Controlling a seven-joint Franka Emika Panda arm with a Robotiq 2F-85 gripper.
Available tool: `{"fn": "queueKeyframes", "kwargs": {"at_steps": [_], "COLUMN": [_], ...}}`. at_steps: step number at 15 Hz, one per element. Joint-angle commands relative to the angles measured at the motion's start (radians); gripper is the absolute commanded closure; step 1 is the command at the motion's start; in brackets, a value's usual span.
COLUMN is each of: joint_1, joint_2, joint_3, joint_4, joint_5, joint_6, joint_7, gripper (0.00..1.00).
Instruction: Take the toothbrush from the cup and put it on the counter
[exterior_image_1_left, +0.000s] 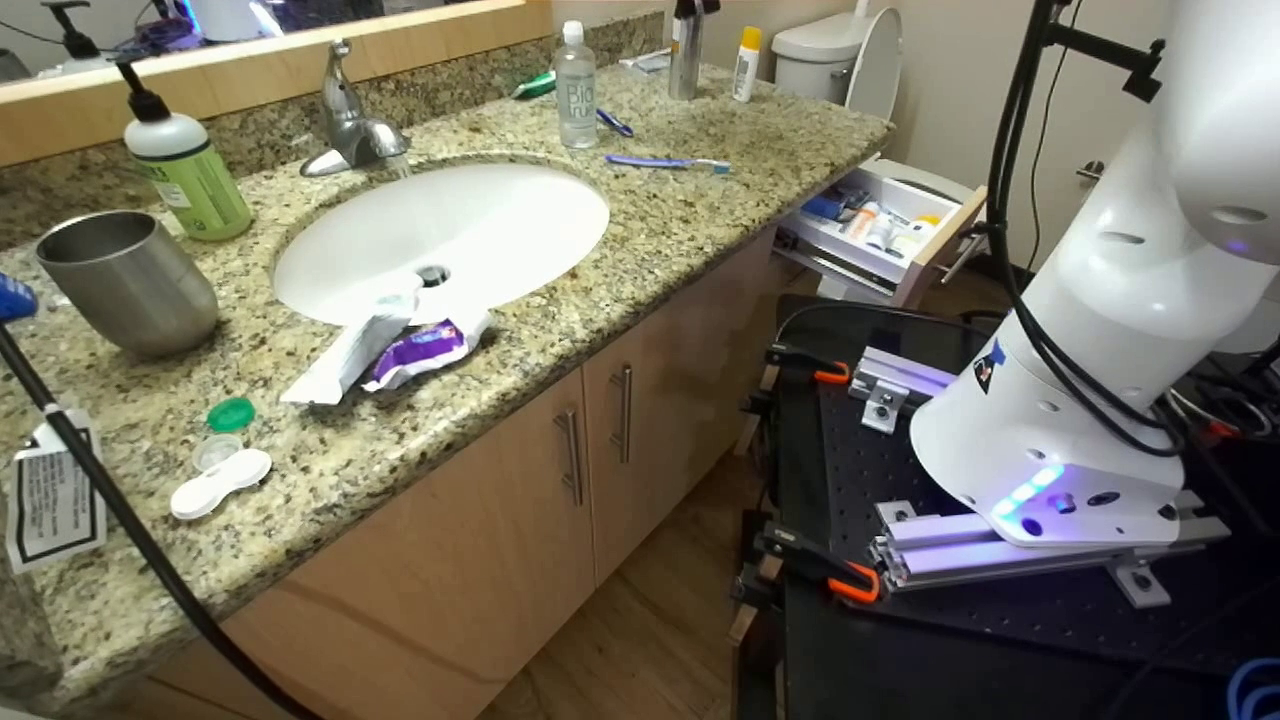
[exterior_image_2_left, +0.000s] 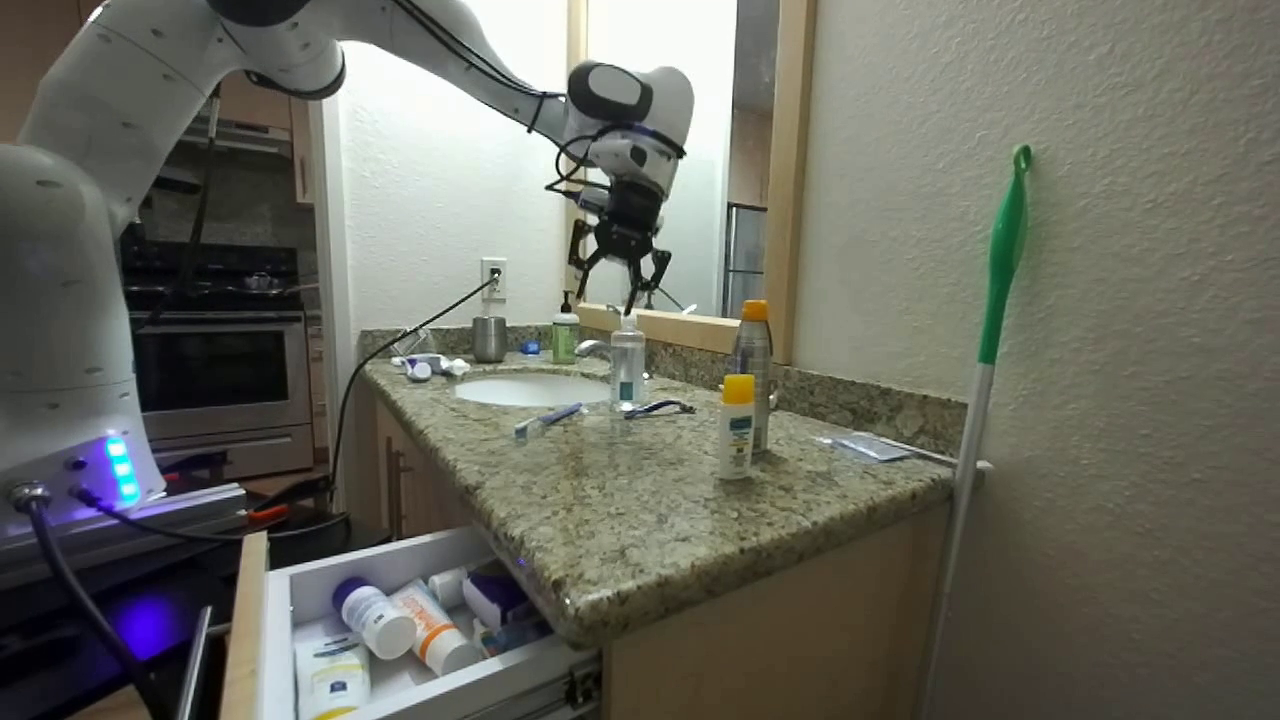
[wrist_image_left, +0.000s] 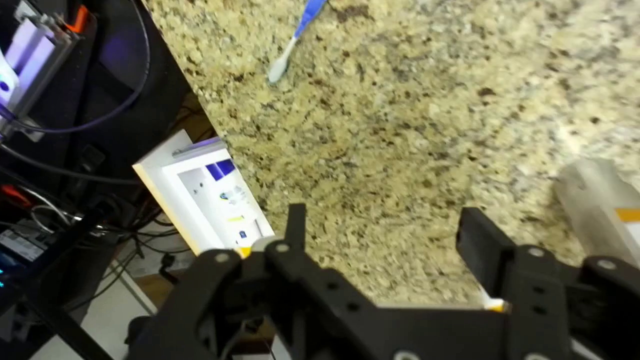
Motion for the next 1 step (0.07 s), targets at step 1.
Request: {"fn": "queueKeyframes", "kwargs": {"at_steps": [1], "joint_1": [0.004], "joint_2": [-0.044], "joint_3": [0.002], "joint_4": [0.002], "joint_5": [-0.034], "joint_6": [0.012], "joint_7": [-0.004], "gripper": [0.16]}}
